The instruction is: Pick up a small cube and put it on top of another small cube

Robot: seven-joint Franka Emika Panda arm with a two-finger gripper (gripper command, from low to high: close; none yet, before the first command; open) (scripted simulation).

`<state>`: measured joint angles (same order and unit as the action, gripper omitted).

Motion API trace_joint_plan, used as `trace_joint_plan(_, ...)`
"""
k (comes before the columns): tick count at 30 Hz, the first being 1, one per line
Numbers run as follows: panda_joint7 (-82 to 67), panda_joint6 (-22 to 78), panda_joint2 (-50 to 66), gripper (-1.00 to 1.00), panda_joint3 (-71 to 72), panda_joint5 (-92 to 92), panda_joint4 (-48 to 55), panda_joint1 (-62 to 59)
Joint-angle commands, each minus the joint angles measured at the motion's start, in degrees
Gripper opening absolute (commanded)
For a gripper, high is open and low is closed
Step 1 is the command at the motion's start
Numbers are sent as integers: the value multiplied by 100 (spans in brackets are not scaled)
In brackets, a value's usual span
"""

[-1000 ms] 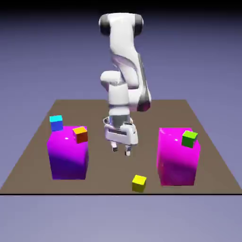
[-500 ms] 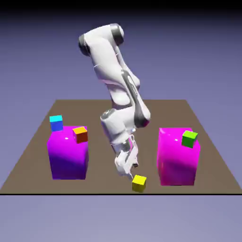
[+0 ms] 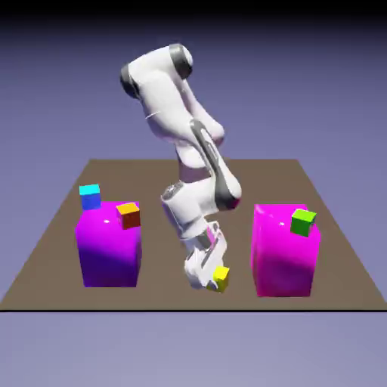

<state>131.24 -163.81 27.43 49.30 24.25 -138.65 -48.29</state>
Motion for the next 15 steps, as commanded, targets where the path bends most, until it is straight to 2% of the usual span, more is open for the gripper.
trace_joint_plan(1, 36, 248, -208, -100, -4, 98, 87, 108)
trace_joint_plan(15, 550, 3628, -3115, -100, -70, 1467, 1304, 1630)
